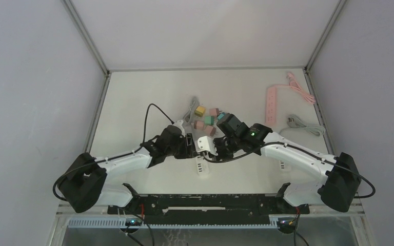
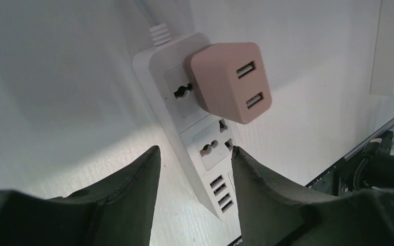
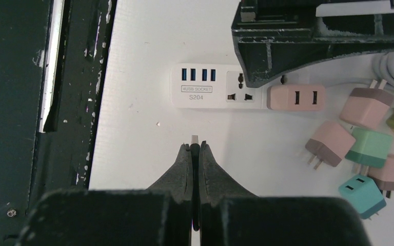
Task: Insert the plug
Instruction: Insert the plug into the socket.
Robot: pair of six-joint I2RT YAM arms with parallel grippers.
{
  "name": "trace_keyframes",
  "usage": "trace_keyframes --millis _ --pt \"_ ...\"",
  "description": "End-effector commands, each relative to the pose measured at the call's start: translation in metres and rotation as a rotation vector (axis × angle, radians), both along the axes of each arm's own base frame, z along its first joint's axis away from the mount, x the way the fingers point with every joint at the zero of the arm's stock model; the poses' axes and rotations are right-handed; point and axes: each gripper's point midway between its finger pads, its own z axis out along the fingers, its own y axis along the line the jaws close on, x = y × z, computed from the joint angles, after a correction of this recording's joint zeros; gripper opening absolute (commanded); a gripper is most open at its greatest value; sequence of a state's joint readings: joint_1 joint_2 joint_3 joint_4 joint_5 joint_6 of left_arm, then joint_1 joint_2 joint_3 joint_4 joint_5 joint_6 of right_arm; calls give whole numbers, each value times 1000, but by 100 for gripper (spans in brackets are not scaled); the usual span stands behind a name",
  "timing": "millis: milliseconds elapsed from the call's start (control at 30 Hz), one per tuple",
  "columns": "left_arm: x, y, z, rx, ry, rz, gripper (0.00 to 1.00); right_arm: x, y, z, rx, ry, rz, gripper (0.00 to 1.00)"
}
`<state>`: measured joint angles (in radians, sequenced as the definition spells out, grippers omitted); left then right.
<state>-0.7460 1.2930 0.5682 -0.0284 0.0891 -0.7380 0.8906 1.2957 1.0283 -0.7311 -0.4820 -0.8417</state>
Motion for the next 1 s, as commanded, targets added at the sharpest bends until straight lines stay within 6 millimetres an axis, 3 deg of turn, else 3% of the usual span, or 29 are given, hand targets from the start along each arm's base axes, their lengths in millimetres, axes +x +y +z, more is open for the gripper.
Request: trace_keyframes --millis 0,500,967 --pt "3 -8 -4 -57 42 1 56 0 19 16 46 -14 57 0" --pt "-4 -2 -46 -51 195 20 41 -6 49 -11 -26 56 150 0" --pt "-5 4 -53 -40 209 24 37 -6 41 -47 -175 79 186 0"
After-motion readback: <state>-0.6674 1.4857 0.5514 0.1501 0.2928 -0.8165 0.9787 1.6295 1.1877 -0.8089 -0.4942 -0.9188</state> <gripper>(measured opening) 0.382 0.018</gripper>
